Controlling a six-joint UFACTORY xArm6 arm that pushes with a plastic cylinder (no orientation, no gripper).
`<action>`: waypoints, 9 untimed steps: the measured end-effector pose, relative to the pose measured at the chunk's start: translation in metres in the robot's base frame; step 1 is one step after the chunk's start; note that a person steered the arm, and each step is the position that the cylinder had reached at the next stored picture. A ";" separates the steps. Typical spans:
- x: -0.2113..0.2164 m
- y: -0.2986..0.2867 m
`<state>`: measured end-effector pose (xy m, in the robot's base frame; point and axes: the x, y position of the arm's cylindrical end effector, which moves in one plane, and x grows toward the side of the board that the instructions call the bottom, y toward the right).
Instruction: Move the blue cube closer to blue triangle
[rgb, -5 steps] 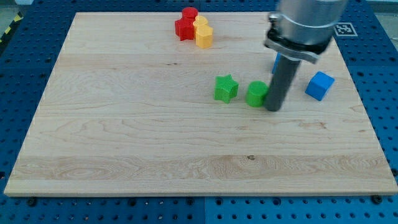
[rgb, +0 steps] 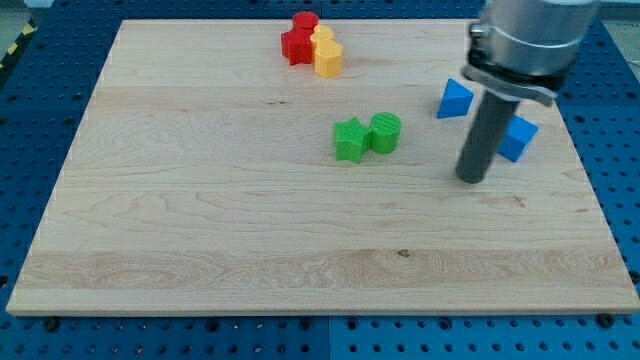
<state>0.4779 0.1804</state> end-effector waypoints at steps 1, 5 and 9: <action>0.000 0.053; -0.030 0.033; -0.059 -0.027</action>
<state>0.4187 0.1533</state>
